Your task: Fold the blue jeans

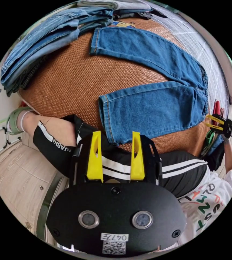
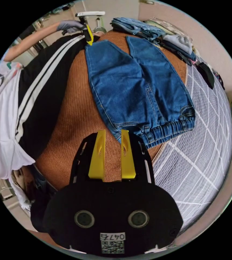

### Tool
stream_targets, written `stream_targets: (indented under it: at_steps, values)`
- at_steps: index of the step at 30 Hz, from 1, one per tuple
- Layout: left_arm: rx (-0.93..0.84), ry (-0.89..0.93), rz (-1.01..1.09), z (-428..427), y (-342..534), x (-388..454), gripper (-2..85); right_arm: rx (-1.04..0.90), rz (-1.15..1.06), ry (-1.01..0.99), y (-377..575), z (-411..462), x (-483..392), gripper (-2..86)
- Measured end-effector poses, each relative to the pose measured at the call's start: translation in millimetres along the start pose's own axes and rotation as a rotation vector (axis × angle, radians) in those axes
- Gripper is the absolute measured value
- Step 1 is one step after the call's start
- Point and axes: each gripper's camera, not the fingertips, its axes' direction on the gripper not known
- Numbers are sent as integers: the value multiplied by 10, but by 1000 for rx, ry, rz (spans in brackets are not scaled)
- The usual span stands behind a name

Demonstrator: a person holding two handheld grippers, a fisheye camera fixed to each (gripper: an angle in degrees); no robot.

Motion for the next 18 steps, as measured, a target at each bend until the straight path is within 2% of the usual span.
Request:
stream_targets:
  at_steps: [4, 8, 12, 15, 18]
  values:
    - [-101, -125, 21, 385, -124, -56, 115, -75, -13, 143, -56, 186, -117, 23]
    - [-141, -135, 74, 662, -117, -189, 63, -100, -39, 188, -94, 187, -115, 9]
    - [-134, 48, 67, 850, 13, -548, 14, -73, -34, 155, -43, 2, 35, 3]
    - [-50, 222, 46, 867, 225, -925, 4, -3, 13, 60, 80, -258, 291, 1]
    - [107, 459, 61, 776, 545, -1300, -1, 32, 22, -104, 218, -488, 562, 0]
